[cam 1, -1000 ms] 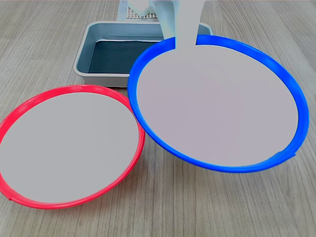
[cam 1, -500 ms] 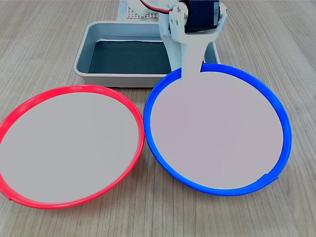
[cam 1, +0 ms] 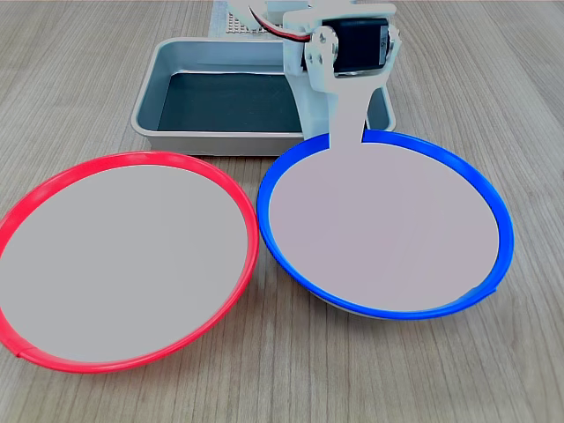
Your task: Lift the stacked dish and set it down on the table.
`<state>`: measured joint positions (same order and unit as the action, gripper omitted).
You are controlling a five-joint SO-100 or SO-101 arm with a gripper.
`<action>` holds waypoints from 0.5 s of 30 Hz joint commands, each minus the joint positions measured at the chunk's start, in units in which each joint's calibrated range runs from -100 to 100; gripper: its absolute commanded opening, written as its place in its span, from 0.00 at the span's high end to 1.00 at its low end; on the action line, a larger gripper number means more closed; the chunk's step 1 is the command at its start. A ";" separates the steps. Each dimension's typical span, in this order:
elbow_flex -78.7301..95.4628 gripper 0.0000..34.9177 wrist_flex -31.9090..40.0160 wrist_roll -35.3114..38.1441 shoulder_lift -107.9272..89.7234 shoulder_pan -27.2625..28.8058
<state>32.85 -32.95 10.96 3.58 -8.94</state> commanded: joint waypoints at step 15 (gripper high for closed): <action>20.45 1.00 -9.27 -4.74 -49.68 9.55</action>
<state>47.82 -46.17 9.60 -33.67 -1.77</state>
